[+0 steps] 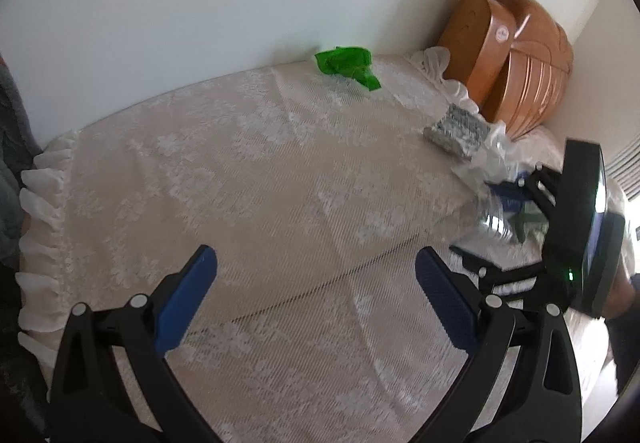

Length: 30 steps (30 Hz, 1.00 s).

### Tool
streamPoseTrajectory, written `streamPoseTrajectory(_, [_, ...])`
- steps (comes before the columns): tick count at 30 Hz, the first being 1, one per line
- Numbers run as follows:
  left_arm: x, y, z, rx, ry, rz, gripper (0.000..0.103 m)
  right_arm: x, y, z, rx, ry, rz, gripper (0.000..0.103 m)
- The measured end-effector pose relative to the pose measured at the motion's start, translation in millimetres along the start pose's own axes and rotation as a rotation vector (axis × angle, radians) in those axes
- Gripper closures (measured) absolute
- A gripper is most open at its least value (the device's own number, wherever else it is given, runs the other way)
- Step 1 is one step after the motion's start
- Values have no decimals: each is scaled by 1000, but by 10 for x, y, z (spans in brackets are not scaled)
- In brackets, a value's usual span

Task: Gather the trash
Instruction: 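Grasp the clear plastic bottle with the right tool while the left tool grasps the green wrapper, then carry the bottle and green wrapper over the green wastebasket and open both tools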

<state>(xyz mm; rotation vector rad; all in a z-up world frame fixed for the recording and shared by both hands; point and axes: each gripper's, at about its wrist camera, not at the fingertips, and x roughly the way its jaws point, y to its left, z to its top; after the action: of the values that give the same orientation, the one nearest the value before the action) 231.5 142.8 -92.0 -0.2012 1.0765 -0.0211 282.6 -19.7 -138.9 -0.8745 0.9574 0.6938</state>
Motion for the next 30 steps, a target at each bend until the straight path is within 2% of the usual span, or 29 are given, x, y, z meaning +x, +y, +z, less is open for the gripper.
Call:
streamPoseTrajectory(4, [126, -59, 248, -39, -12, -14, 8, -100, -110, -5, 92, -32, 31, 32])
streamPoseTrajectory(7, [315, -149, 519, -69, -14, -33, 8, -305, -212, -36, 226, -92, 75, 32])
streamPoseTrajectory(11, [686, -347, 947, -89, -13, -4, 8, -652, -329, -185, 462, -192, 116, 32])
streamPoseTrajectory(13, [908, -449, 1179, -120, -8, 10, 8, -755, -355, -259, 540, -219, 110, 32])
streamPoseTrajectory(17, [1324, -574, 1541, -175, -26, 87, 22, -875, -397, -479, 740, -246, 113, 32])
streamPoseTrajectory(22, [1831, -648, 1800, -216, 17, 183, 31, -949, -345, -782, 934, -268, 149, 32])
streamPoseTrajectory(23, [1897, -658, 1822, -221, 23, 195, 35, -951, -332, -844, 967, -269, 158, 32])
streamPoseTrajectory(25, [2029, -693, 1858, -221, 39, 202, 42, -962, -303, -909, 997, -266, 172, 32])
streamPoseTrajectory(27, [2112, -717, 1870, -219, 55, 207, 55, -995, -278, -952, 1009, -257, 174, 32])
streamPoseTrajectory(28, [2140, -722, 1875, -220, 61, 207, 65, -1008, -274, -965, 1012, -253, 167, 32])
streamPoseTrajectory(30, [2132, -732, 1887, -224, 58, 225, 68, -1046, -271, -1000, 1019, -251, 155, 32])
